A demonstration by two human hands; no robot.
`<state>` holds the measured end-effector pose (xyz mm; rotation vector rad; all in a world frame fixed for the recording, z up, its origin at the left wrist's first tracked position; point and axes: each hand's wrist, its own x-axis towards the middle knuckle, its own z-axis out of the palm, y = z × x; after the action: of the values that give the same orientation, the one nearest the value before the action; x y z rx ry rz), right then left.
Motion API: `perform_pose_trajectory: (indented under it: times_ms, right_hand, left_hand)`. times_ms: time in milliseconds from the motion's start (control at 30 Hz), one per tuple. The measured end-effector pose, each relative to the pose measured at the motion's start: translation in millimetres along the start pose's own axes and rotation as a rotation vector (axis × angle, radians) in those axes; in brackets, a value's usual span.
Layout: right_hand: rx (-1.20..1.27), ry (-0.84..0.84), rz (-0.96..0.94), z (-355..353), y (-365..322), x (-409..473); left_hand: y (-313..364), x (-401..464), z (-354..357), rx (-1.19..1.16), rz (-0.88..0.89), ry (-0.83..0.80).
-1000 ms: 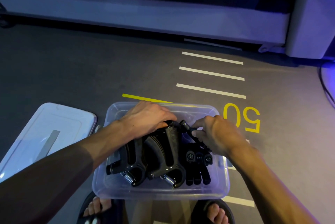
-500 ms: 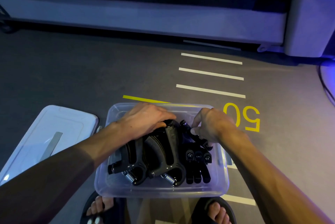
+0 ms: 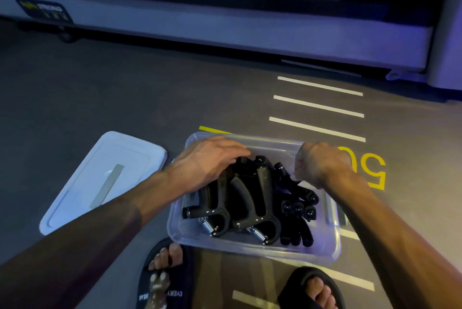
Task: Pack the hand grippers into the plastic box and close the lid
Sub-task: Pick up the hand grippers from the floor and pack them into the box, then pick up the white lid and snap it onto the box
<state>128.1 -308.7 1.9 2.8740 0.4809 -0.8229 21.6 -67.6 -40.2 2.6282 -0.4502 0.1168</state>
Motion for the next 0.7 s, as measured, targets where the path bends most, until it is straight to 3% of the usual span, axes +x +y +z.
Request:
perform_pose_trajectory:
  times_ms: [167,300,433,600,700]
  right_hand:
    - [-0.008,0.244,-0.199,-15.1,-19.0,-25.3]
    - [-0.118,0.29,-0.464,-48.7,-54.9,-46.9]
    - [-0.225,0.15,-0.64,-64.7,-94.5,-37.8]
    - [-0.032,0.043,-0.738,-51.2,-193.1,17.0]
    - [0.012,-0.019,-0.769,-20.4,-263.7,48.1]
  left_hand:
    - [7.1,-46.8,-26.5,-0.078,-0.158,0.257]
    - [-11.3,-94.7,-33.8,-0.164,-0.457,0.401]
    - [-37.1,-128.6,-17.7,-0.22,-0.71,0.474]
    - [-61.0,-173.1,14.6,-0.428,-1.063,0.644]
    - [-75.9,-207.6,27.4,-0.432,-1.207,0.695]
